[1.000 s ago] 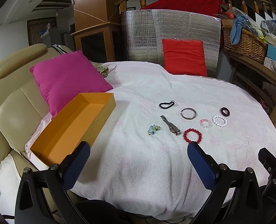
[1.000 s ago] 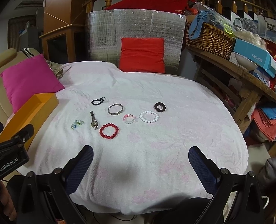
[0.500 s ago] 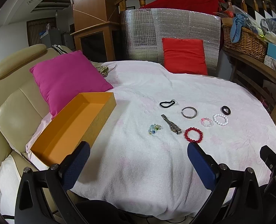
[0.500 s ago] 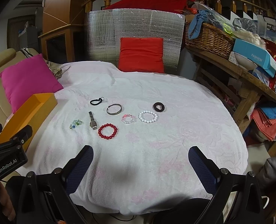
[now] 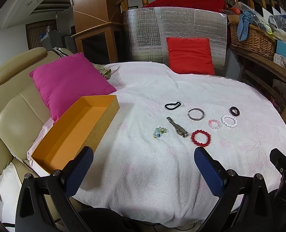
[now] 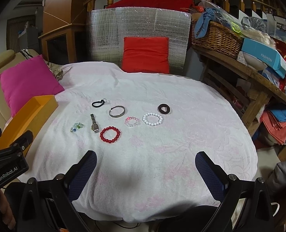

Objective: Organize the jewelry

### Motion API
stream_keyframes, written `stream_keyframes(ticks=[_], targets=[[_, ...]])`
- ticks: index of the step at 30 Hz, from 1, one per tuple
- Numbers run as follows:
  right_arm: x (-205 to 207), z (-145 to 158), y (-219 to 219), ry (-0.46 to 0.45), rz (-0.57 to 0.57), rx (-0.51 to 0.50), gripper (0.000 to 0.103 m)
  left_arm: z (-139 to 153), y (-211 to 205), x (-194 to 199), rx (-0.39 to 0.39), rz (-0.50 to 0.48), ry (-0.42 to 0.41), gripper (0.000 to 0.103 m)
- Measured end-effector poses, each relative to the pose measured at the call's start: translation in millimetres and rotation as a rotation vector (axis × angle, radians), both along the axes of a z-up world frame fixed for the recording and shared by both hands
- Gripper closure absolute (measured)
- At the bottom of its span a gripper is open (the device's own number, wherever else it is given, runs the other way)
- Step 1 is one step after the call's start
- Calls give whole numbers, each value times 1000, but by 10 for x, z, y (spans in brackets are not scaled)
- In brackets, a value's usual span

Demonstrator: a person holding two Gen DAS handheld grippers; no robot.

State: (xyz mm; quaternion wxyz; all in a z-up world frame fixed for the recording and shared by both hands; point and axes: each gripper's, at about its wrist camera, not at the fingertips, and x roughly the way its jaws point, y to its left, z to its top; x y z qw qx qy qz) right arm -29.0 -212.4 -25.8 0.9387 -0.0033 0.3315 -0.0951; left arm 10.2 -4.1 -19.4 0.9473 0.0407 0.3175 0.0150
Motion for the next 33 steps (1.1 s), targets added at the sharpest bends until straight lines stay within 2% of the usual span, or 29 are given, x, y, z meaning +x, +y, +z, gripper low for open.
stream_keyframes(ticks=[17,23,27,33], targets=[[50,-37,-15,6,-3,-7,0,-81,-23,53,11,-1,14,0],[167,-81,-56,10,4,-10,0,-172,2,197,10,-1,40,0],[344,-129,-296,-7,44,70,0,-355,73,468,-4,2,104,0],[855,-318,-887,13,63,229,0,-585,27,839,-62,-56,177,0]])
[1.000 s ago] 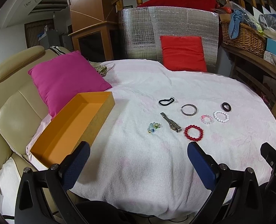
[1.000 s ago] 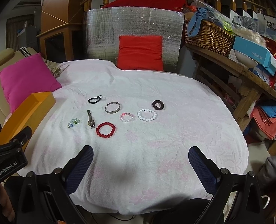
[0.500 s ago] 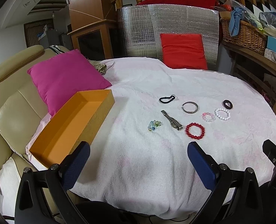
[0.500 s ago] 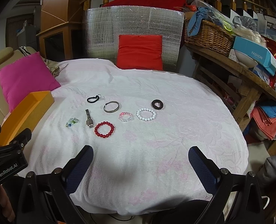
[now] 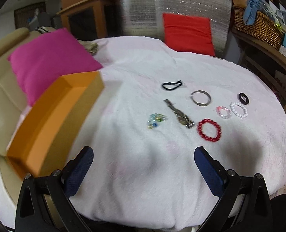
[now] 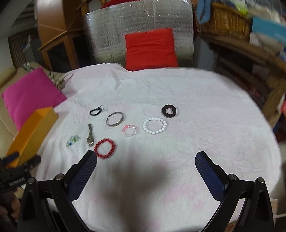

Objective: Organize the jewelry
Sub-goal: 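Move left tool toward the crystal bead cluster while right tool approaches the red bead bracelet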

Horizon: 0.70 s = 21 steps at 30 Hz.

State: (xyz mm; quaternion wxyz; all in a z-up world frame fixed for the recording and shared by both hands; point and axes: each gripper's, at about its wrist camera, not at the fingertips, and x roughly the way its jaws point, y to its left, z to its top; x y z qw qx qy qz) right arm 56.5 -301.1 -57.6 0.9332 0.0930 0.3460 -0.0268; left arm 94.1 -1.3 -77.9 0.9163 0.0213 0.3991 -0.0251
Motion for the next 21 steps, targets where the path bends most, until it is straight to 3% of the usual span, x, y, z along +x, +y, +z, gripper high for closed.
stream_keyframes(ticks=[6,8,9,10,12,14,16,21], targets=[[591,-287,-401,70,-23,104,2,-83,-144,362,38,-29,-15,0],[766,-388,-418,95,-14,125,8,-131,-118,466,61,-17,-19,0],[818,-437,-405,109,-4,137,18,-158,-94,495,64,-14,-16,0],[873,-491,-381,125,17,154,26,-204,-60,516,46,-20,-5,0],[959,-592,-276,152,71,167,29,-268,-39,543,15,-34,16,0],[1014,-655,-177,169,97,164,30,-317,-60,559,46,-44,13,0],[1022,-675,-72,173,141,174,31,-328,-10,597,68,-9,2,0],[1093,-825,441,242,295,150,30,-425,341,817,13,106,78,0]])
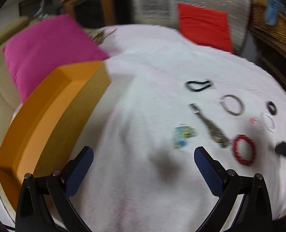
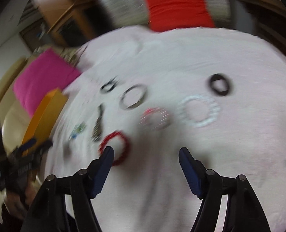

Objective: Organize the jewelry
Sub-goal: 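Move left tool toward the crystal bead cluster while right tool approaches the red bead bracelet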

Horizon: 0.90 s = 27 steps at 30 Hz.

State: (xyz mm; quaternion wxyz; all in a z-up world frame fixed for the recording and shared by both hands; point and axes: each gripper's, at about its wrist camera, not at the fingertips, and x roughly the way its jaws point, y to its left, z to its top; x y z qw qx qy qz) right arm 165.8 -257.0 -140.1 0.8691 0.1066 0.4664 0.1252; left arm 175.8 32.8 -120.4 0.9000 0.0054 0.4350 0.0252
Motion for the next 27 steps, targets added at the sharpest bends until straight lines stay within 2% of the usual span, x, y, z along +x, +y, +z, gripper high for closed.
stream_keyframes(ticks=[4,8,10,12,13,14,15,16,17,19,23,25,26,27], targets=[[116,-151,279,35,37,-34,29,-93,96,60,-26,-7,42,1],[235,-260,384,59,32,-30,29,-112,65,70,-40,-47,37,7],[279,-288,439,50,33,-47,29,-139,28,87,-53,-71,44,16],[332,-335,496,60,32,-69,30,-185,-33,138,-59,-101,69,30],[340,-347,519,55,32,-84,31,-228,-66,181,-63,-115,88,33],[335,-343,541,44,37,-104,33,-248,-88,197,-65,-125,99,38],[331,-341,566,35,45,-128,48,-275,-112,218,-69,-141,109,39],[329,-348,576,32,51,-143,69,-309,-151,248,-81,-169,124,39],[331,-360,561,33,46,-152,73,-335,-169,262,-87,-184,133,39],[333,-360,493,32,32,-138,89,-379,-221,307,-87,-201,146,39],[330,-349,320,42,7,-48,92,-387,-288,393,-116,-242,151,39],[300,-333,295,36,5,-46,92,-418,-335,460,-99,-254,157,40],[288,-329,285,35,7,-38,92,-436,-335,488,-98,-255,163,47],[283,-327,276,39,12,-26,92,-453,-331,509,-102,-254,168,62]])
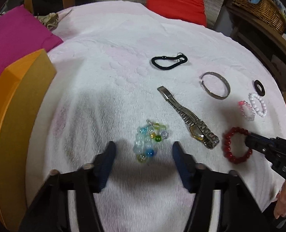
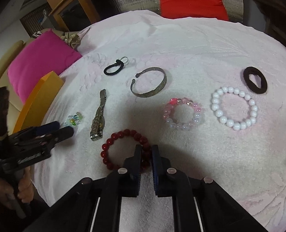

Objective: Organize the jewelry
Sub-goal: 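Move left tool toward the crystal bead cluster while right tool approaches the red bead bracelet, then close left tool on the crystal cluster while right tool grasps the red bracelet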

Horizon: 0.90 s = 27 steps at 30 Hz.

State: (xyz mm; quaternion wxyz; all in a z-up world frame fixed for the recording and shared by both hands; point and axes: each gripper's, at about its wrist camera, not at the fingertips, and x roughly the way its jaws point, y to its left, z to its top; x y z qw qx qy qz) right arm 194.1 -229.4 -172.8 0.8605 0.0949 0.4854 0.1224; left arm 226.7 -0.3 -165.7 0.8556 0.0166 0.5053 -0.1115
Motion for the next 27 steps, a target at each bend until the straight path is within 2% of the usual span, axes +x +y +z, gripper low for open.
stream_keyframes(ticks=[2,3,4,6,11,20,27], targets=[[-17,20,-13,-9,3,10,92,7,7,1,-8,-1,-13,74],[-23,30,-11,-13,6,11,92,11,1,0,-18,-6,-16,86],[-20,38,-2,-15,7,16,92,14,-5,-14,-29,-15,-19,90],[-30,60,-2,-21,5,29,92,20,-11,-43,-22,-20,-32,93],[-104,206,-19,-84,4,61,92,156,75,-111,-91,-20,-80,94],[-222,429,-129,-170,-28,135,92,299,272,-196,-153,5,-117,94],[-275,530,-193,-205,-41,163,92,447,381,-260,-197,7,-178,94]])
